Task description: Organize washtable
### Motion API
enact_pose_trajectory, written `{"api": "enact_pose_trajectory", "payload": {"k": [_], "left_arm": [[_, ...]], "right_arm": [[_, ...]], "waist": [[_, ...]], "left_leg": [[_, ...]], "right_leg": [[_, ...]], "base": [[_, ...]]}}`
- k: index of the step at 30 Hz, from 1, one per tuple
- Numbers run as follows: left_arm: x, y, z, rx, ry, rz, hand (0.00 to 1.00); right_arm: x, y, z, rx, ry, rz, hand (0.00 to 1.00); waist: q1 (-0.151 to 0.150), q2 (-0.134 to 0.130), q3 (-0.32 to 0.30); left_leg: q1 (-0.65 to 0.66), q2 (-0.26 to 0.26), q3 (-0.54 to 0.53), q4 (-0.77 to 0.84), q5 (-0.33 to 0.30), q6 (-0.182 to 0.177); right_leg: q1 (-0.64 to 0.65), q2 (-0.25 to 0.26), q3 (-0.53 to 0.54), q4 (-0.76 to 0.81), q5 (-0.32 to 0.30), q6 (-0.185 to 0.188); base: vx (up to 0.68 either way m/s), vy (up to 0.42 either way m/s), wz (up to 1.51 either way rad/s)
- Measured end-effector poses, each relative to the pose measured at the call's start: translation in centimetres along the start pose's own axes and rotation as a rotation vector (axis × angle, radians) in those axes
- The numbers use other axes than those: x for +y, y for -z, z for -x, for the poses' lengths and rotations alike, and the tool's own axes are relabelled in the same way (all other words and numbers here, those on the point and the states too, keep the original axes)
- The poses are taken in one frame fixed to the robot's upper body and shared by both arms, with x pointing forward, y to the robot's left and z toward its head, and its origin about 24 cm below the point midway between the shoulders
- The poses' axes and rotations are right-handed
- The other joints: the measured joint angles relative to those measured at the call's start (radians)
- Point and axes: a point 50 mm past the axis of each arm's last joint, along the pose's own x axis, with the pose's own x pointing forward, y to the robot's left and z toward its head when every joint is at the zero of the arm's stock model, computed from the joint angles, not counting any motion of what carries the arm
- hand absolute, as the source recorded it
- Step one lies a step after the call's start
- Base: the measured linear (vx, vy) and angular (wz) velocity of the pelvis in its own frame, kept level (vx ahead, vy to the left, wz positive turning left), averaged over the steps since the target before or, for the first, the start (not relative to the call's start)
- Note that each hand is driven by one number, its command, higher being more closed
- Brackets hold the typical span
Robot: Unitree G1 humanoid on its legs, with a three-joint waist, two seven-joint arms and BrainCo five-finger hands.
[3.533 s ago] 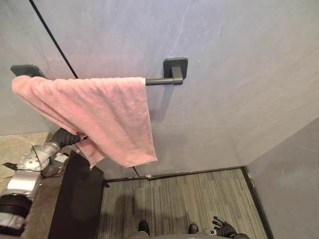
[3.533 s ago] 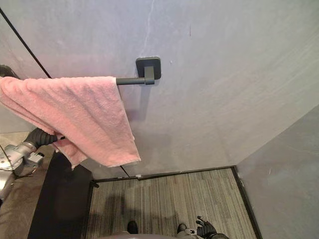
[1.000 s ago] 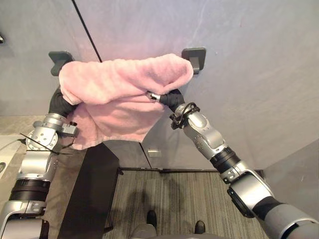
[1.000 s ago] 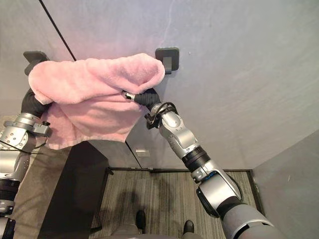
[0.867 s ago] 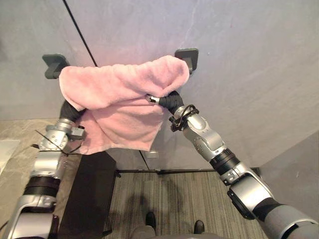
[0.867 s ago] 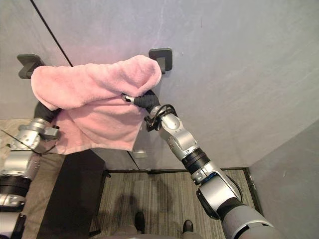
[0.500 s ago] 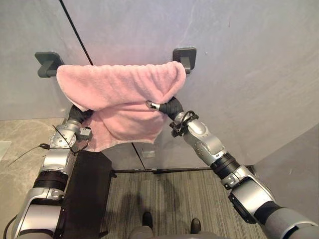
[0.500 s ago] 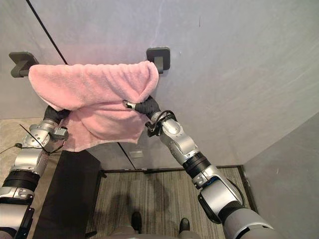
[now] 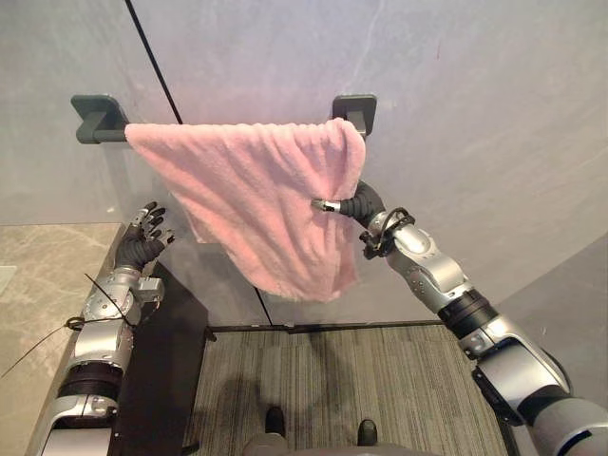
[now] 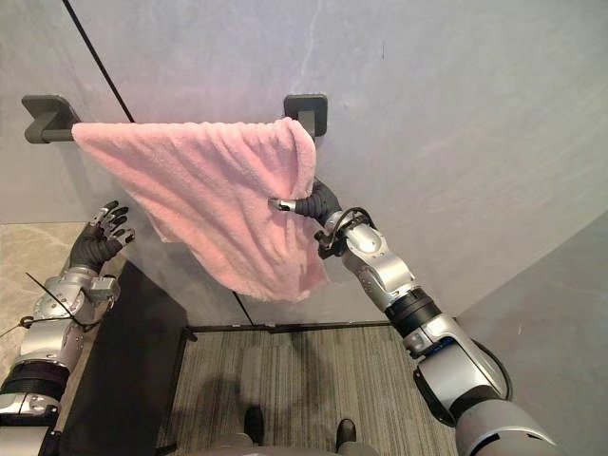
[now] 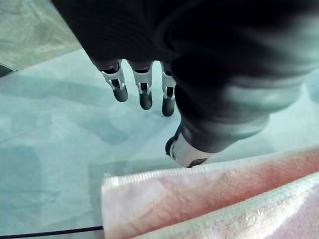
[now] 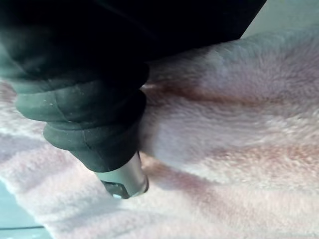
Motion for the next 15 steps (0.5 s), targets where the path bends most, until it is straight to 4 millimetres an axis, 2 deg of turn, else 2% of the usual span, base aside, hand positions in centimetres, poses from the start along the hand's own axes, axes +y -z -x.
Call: {"api": "enact_pose_trajectory", "payload": {"k": [4,6,8,9,11,15], "left_arm": [[0.3,0.4,0.3,0.013,-0.014,0.0,0.0],[1.4,0.7,0.9,0.018,-0.067,0.009,0.0],[2.0,0.6,1.1,0.012,-0.088,0.014,0.0],[2.7,0.4,1.6,-0.002,-0.115,0.019,0.0],[3.0,0.2,1.8,-0.013,-0.125,0.02,0.0],[3.9,-2.6,2.4,-0.154,-0.2,0.059,0.0]], "right_arm": [[-1.2,-0.5,1.4,-0.009,-0.001,-0.021,0.0],[-1.8,0.3,3.2,0.011,-0.003,-0.061,0.0],[-2.1,0.9,4.2,0.035,0.002,-0.066,0.0],[-2.9,1.6,5.7,0.046,0.035,-0.092,0.0],[-3.5,1.9,6.7,0.048,0.066,-0.107,0.0],[-5.5,1.9,9.7,-0.011,0.211,-0.16,0.0]], "waist": [[-0.001,-0.004,-0.003],[-0.002,-0.011,-0.007],[-0.002,-0.014,-0.009],[-0.002,-0.017,-0.011],[-0.001,-0.018,-0.011],[-0.002,-0.019,-0.012]], "left_leg": [[0.004,0.0,0.0,0.0,0.001,0.0],[0.007,0.002,0.0,-0.001,0.001,0.0],[0.007,0.002,0.0,-0.001,0.001,0.0],[0.007,0.002,0.001,-0.001,0.001,0.0],[0.009,0.002,0.002,-0.001,0.001,0.0],[0.012,0.002,0.007,-0.001,0.001,0.0]], "right_leg": [[0.014,0.001,0.0,-0.02,0.011,-0.001],[0.015,0.002,0.0,-0.02,0.011,-0.001],[0.016,0.002,0.0,-0.02,0.011,-0.001],[0.016,0.002,0.001,-0.019,0.011,-0.001],[0.016,0.002,0.002,-0.019,0.011,-0.001],[0.016,0.002,0.006,-0.019,0.012,0.0]], "base": [[0.0,0.0,0.0],[0.0,0.0,0.0],[0.0,0.0,0.0],[0.0,0.0,0.0],[0.0,0.0,0.0],[-0.01,0.005,-0.04]]}}
